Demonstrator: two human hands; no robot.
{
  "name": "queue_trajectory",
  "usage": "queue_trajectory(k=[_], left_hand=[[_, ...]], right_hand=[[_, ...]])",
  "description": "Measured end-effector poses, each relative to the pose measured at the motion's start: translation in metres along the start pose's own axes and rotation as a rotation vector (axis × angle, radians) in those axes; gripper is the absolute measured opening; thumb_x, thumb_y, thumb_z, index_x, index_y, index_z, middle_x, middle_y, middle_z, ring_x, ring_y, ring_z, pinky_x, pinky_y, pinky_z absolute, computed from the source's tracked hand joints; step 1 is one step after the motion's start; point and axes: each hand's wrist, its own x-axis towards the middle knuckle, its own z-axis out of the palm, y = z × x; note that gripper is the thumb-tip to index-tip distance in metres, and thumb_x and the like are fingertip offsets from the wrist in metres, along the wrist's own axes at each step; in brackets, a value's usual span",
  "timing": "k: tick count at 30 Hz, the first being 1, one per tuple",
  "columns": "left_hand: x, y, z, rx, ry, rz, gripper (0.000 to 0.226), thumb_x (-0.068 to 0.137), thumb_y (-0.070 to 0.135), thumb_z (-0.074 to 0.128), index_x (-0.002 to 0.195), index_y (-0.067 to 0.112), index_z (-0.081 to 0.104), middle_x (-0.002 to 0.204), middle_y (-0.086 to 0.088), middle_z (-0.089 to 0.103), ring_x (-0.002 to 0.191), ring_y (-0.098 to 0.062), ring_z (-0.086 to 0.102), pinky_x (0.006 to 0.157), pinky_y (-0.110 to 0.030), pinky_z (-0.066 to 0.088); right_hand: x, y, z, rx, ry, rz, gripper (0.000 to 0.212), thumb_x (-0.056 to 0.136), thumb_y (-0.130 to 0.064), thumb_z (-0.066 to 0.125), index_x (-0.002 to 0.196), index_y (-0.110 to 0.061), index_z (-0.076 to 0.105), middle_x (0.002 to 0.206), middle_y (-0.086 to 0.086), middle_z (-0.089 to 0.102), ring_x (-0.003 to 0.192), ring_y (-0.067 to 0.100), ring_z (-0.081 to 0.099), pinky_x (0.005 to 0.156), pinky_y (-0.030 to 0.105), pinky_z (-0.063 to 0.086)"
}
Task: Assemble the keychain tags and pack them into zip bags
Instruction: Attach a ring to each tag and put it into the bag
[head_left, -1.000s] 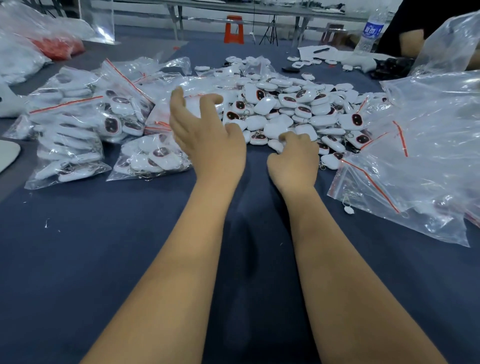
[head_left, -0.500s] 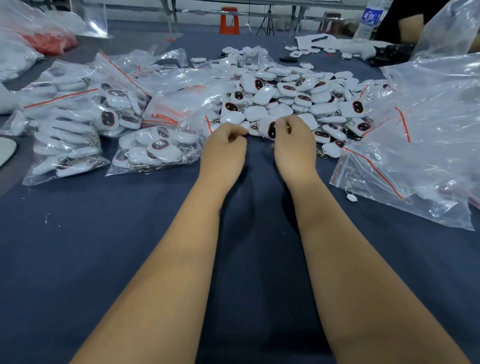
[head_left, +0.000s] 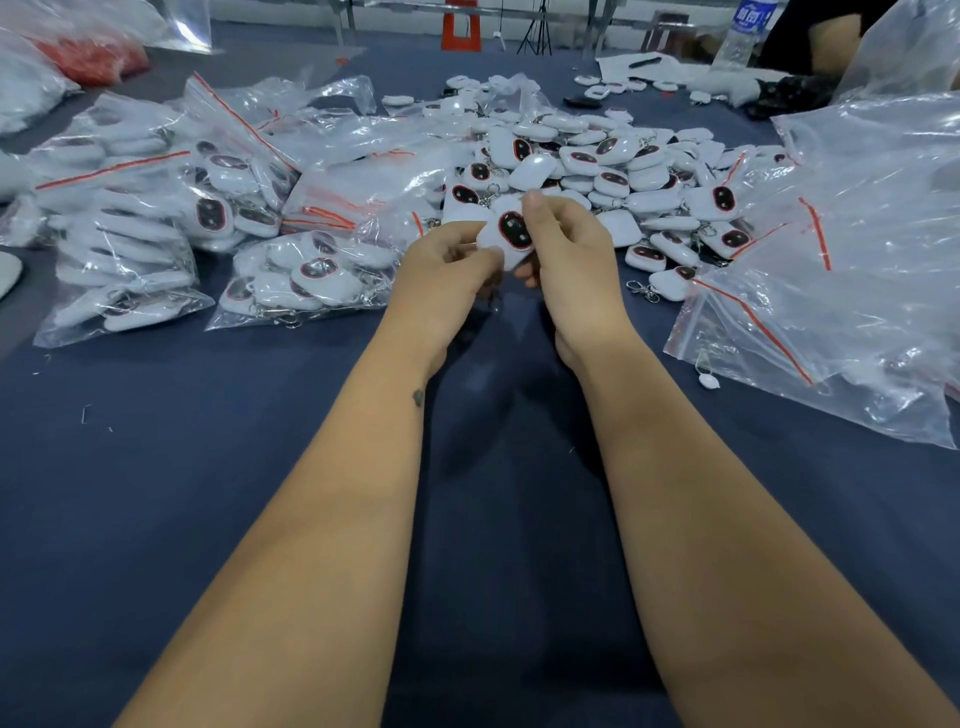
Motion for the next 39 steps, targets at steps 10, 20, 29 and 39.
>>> queue_trajectory(k=[10, 20, 29, 39], left_hand=[[0.001, -0.003, 0.002, 0.121, 0.087, -0.036, 0.011, 0.085, 0.011, 0.059, 0.093, 0.008, 0.066, 0.085, -0.015, 0.066, 0.071, -0.019, 0.059, 0.074, -0.042, 0.054], [0.006, -0.007, 0.004, 0.219, 0.132, -0.02, 0.018, 0.086, 0.018, 0.065, 0.098, 0.005, 0.063, 0.08, -0.009, 0.06, 0.07, -0.021, 0.058, 0.071, -0.045, 0.053], [-0.003, -0.002, 0.011, 0.121, 0.195, 0.098, 0.023, 0.093, 0.014, 0.051, 0.111, 0.028, 0.052, 0.113, 0.005, 0.057, 0.092, -0.006, 0.057, 0.077, -0.018, 0.049], [0.0, 0.008, 0.011, -0.396, 0.017, -0.168, 0.029, 0.101, 0.009, 0.04, 0.101, 0.019, 0.066, 0.102, -0.009, 0.07, 0.083, -0.017, 0.065, 0.06, -0.021, 0.053]], right_hand=[[-0.003, 0.006, 0.011, -0.054, -0.114, 0.06, 0.032, 0.094, -0.013, 0.055, 0.064, -0.021, 0.048, 0.056, -0.012, 0.049, 0.054, 0.006, 0.046, 0.055, 0.019, 0.041], [0.003, 0.007, 0.016, -0.051, -0.1, 0.063, 0.026, 0.094, -0.017, 0.054, 0.069, -0.02, 0.048, 0.068, -0.003, 0.05, 0.067, 0.016, 0.047, 0.065, 0.032, 0.042], [0.001, 0.012, 0.004, 0.05, -0.126, 0.003, 0.009, 0.095, -0.015, 0.059, 0.09, -0.017, 0.065, 0.068, -0.007, 0.063, 0.062, 0.007, 0.059, 0.06, 0.025, 0.049], [0.002, 0.016, 0.004, -0.073, -0.175, 0.028, 0.016, 0.098, -0.012, 0.052, 0.101, -0.014, 0.068, 0.086, 0.001, 0.065, 0.072, 0.006, 0.057, 0.065, 0.021, 0.043]])
